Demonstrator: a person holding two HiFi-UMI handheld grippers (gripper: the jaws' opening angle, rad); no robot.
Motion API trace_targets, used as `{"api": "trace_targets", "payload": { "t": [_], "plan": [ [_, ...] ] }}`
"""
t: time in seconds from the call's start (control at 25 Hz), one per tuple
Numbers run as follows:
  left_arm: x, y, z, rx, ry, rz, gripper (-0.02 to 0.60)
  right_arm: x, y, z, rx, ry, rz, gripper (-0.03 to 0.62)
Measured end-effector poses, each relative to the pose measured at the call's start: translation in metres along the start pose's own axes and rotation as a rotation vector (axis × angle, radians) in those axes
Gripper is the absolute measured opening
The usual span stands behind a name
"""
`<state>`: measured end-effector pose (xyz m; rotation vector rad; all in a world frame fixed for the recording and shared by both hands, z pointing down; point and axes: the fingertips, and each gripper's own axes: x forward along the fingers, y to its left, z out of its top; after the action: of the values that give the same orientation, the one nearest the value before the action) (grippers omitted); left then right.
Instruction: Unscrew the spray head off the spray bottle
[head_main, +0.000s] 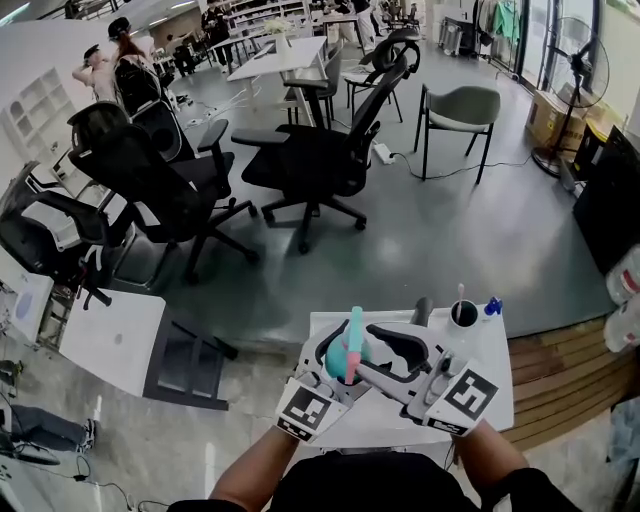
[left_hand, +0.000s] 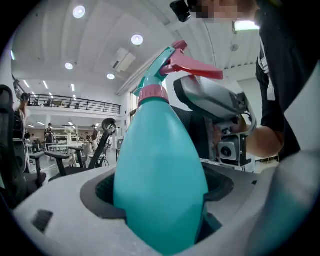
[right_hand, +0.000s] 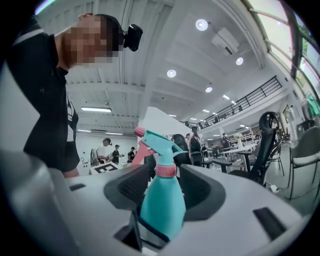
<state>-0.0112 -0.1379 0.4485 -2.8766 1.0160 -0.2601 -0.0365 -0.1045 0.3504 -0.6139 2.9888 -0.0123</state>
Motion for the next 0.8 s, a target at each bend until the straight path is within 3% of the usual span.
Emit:
{"api": "trace_targets", "payload": {
  "t": [0.24,0.4,0.56,0.8],
  "plan": [
    [0.003,0.006,-0.016,0.045,0.091,0.104,0.431,0.004,-0.009,-0.006,0.014,0.023,-0.133,0.165],
    [0.003,0.007,-0.009,0.045,0.094,0.115,0.431,0.005,-0.009,-0.006,0.035,0.014,-0.162,0.141],
    [0.002,-0.009,0.000,0.040,0.012,0.000,0.431,0.005,0.000,0.000,0.017,0.009,-0.090,0.137],
    [-0.010,-0.033,0.014,0.044,-0.084,-0.170,0.431,0.000,0.022,0.010,0.010,0.022,0.101,0.135]
  ]
}}
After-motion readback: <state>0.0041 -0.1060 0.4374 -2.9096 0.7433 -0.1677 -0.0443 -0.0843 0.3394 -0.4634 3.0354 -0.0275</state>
